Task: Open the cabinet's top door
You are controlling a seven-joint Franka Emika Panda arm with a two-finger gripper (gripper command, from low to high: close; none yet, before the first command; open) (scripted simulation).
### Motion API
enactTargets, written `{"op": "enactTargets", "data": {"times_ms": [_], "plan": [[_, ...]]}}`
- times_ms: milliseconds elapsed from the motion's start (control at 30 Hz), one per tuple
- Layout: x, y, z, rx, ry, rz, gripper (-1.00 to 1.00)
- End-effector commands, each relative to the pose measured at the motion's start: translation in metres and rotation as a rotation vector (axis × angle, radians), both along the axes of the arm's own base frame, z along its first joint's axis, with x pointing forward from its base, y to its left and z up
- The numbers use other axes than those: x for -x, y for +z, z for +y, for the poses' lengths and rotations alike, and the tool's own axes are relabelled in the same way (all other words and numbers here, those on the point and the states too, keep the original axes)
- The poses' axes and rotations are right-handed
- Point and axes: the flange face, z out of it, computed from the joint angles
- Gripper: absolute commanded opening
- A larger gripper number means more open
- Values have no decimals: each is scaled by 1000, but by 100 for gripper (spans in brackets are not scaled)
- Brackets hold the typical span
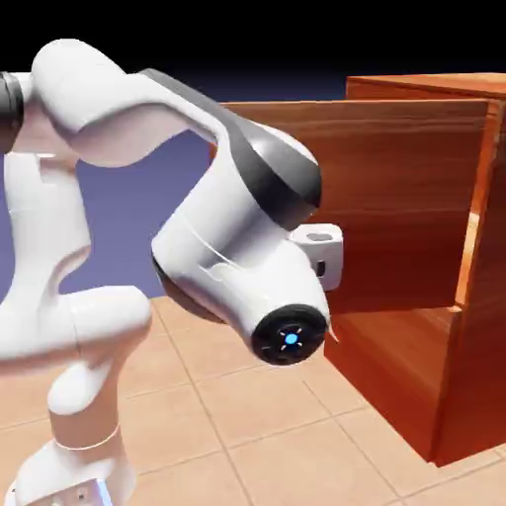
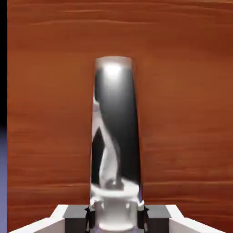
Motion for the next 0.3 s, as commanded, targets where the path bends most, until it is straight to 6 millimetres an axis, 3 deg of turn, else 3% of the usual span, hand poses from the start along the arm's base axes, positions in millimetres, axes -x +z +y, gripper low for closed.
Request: {"op": "enactTargets", "data": {"times_ms": [0, 233, 267], "plan": [[-2, 0, -8, 0, 22, 0, -100], [-18, 0, -62, 0, 179, 0, -100], [-18, 0, -63, 0, 180, 0, -100]]}}
